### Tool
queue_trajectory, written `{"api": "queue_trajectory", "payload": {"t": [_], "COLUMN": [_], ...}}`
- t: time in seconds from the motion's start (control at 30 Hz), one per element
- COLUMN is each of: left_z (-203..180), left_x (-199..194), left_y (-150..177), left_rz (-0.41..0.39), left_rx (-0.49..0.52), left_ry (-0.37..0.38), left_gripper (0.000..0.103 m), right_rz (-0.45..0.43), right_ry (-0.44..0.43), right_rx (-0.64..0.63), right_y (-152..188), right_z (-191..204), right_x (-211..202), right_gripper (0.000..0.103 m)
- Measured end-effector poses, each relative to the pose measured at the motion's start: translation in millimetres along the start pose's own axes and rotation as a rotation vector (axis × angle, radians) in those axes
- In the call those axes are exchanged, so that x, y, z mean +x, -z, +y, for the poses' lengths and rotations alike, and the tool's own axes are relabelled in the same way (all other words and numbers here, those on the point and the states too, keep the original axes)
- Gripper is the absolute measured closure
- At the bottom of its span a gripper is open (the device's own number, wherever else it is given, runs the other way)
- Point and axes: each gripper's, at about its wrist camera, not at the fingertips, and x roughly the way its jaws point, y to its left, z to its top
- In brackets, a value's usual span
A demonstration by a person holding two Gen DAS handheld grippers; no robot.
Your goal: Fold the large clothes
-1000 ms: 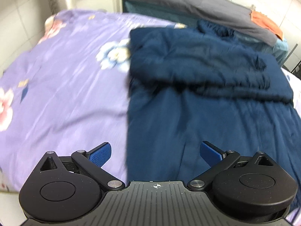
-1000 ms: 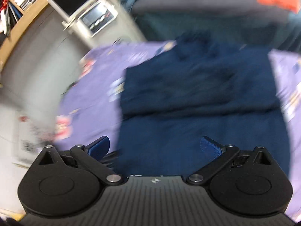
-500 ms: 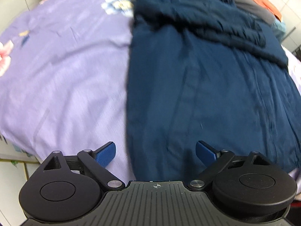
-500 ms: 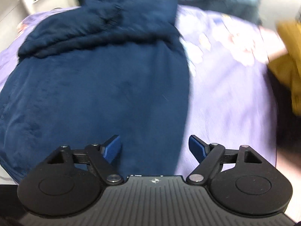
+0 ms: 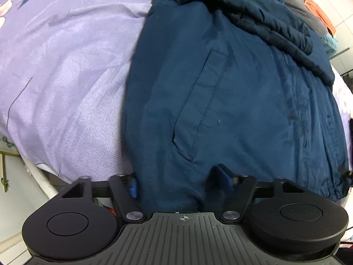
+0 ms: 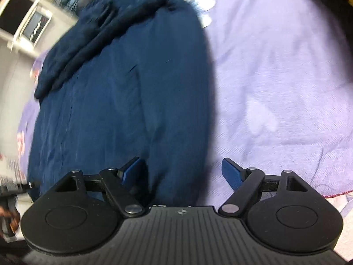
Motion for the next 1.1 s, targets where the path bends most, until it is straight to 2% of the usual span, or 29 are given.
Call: {"api": "queue_trajectory", "payload": {"t": [0.03,0.1,0.13,0.17,0.2,0.27,0.3,0.37,0.53,0.67,0.73,0.87,1.1], "left_z": [-2,-4,-4,-6,-7,-10,-11,-13,-16,-15,-22,-40,-58], "left_x": [0,-1,-3,-5,-7,-10,-11,-11,-22,-36,-42,-55,-80], "left_y": [-2,-8,-10,-12,-13,-16,-18,-22,-33,-50,-64,-106,-221], "left_rz": [0.001,0.017,0.024,0.031,0.037,0.044,0.051,0.067,0.090,0.086,0.070,-0.003,-0.185], "left_rx": [0.003,0.025,0.039,0.048,0.058,0.071,0.076,0.090,0.116,0.064,0.070,0.100,0.123], "left_ry": [-0.003,-0.005,-0.008,-0.011,-0.013,-0.009,-0.008,-0.005,0.030,0.103,0.123,0.165,0.234], "left_gripper": [0.000,0.006,0.012,0.013,0.013,0.023,0.024,0.030,0.035,0.037,0.038,0.039,0.042], "right_rz": [0.017,0.061,0.076,0.085,0.086,0.087,0.087,0.089,0.104,0.090,0.066,0.010,-0.137], "right_ry": [-0.010,-0.017,-0.018,-0.018,-0.013,-0.010,-0.010,-0.009,-0.053,-0.148,-0.222,-0.323,-0.521], "right_rx": [-0.009,0.003,0.013,0.020,0.019,0.005,0.003,0.015,0.051,0.127,0.157,0.141,0.171], "right_y": [0,0,1,3,5,8,7,7,-5,-19,-33,-77,-194], "right_z": [4,9,11,14,17,22,23,23,26,25,29,48,72], "right_x": [0,6,10,12,12,8,7,4,-4,-23,-32,-48,-71], "right_gripper": [0.026,0.033,0.035,0.036,0.039,0.047,0.051,0.054,0.064,0.073,0.076,0.078,0.078]}}
